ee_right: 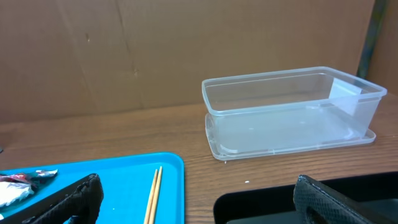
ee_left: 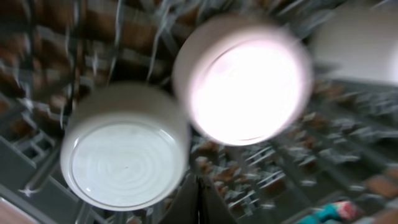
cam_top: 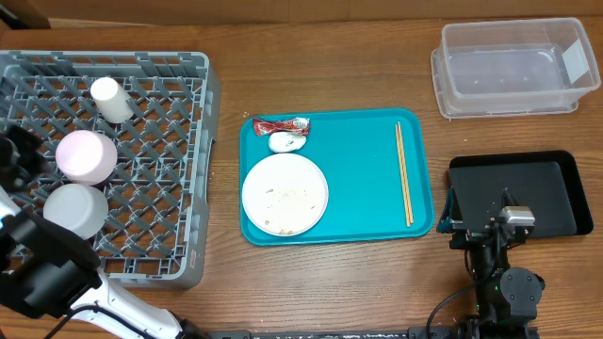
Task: Sort waste into correct bins and load items into the dishwasher
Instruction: 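Release the bowl in the rack and lift the left gripper, then reach the left gripper to the wooden chopsticks on the tray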
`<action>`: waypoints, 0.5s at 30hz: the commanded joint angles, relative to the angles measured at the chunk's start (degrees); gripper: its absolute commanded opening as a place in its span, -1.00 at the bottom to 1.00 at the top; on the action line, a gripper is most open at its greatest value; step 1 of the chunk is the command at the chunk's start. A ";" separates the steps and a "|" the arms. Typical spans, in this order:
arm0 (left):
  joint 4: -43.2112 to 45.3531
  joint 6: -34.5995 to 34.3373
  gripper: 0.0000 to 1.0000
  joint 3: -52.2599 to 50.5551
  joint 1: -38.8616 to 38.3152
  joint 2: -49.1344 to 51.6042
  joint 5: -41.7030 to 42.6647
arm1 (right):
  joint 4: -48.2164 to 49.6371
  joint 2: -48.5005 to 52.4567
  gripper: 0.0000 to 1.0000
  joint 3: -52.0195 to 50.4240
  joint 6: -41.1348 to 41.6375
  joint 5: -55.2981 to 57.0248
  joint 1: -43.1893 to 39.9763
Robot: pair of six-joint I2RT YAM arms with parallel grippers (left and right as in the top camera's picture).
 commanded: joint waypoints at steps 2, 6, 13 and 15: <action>-6.03 0.66 -0.92 16.24 -0.15 -0.44 9.79 | 0.33 -0.66 0.99 -0.61 -0.20 0.37 -0.28; -9.44 0.66 -0.92 22.23 -0.92 -0.44 27.12 | 0.33 -0.66 0.99 -0.61 -0.20 0.37 -0.28; -14.80 3.32 -0.10 22.32 -13.77 -0.44 46.23 | 0.31 -0.66 0.99 -0.61 -0.20 0.37 -0.28; -14.80 6.40 0.22 22.32 -20.55 -0.44 46.10 | 0.33 -0.66 0.99 -0.61 -0.20 0.37 -0.28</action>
